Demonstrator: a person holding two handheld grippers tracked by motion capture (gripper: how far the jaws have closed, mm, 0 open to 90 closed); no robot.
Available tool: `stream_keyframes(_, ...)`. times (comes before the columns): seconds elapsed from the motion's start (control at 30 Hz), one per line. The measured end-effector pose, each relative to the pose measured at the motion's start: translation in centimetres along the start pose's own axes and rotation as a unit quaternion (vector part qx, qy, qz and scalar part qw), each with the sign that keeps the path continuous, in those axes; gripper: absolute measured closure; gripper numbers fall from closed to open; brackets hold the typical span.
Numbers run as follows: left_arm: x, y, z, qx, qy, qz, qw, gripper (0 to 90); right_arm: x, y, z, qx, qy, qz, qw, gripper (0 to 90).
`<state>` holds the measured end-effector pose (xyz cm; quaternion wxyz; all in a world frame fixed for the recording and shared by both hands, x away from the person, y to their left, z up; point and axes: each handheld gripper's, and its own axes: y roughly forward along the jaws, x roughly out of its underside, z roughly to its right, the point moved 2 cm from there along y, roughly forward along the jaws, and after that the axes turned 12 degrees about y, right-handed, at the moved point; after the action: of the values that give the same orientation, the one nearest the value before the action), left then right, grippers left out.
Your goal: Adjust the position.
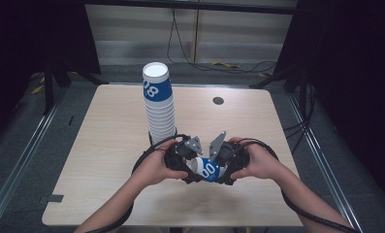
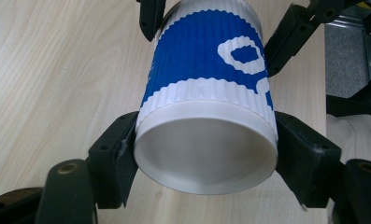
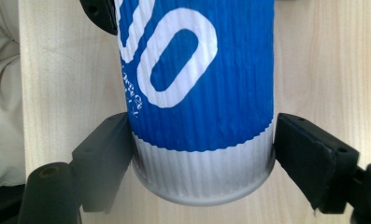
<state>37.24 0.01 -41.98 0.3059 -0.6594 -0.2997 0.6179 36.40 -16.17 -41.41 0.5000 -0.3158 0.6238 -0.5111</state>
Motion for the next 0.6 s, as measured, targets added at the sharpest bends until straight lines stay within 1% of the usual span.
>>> stream_keyframes(0.03,0.02,-0.08,-0.02,-0.002,0.001,0.003,1.0000,28.8,0.01,-0.05,0.03,0.000,-0.001,0.002,1.0000,19.7)
stream_keyframes(0.07,0.03,-0.11,0.02,-0.001,-0.002,0.005,1.0000,28.9,0.04,-0.10,0.10,-0.001,0.000,0.006,1.0000,19.7)
stream_keyframes(0.1,0.03,-0.16,0.02,-0.004,0.001,0.005,1.0000,29.0,0.09,-0.14,0.09,-0.002,0.002,0.008,1.0000,19.7)
stream_keyframes(0.17,0.06,-0.20,0.05,-0.001,0.002,0.003,1.0000,29.3,0.11,-0.11,0.07,-0.003,0.001,0.012,0.9999,19.4)
stream_keyframes(0.33,0.16,-0.21,0.14,-0.003,0.008,-0.001,1.0000,29.4,0.03,0.06,-0.10,0.000,-0.002,0.010,0.9999,18.3)
stream_keyframes(0.47,0.34,-0.36,0.17,-0.004,0.005,0.007,1.0000,29.4,0.11,0.10,-0.08,-0.001,0.005,0.020,0.9998,16.8)
stream_keyframes(0.5,0.39,-0.39,0.20,-0.005,0.003,0.014,0.9999,29.4,0.18,0.08,-0.02,-0.002,0.008,0.026,0.9996,15.5)
stream_keyframes(0.53,0.42,-0.50,0.20,-0.004,0.004,0.017,0.9998,29.4,0.26,0.04,-0.02,-0.008,0.013,0.028,0.9995,13.6)
stream_keyframes(0.6,0.50,-0.75,0.19,-0.002,0.003,0.024,0.9997,29.4,0.48,0.05,0.08,-0.011,0.013,0.038,0.9992,13.0)
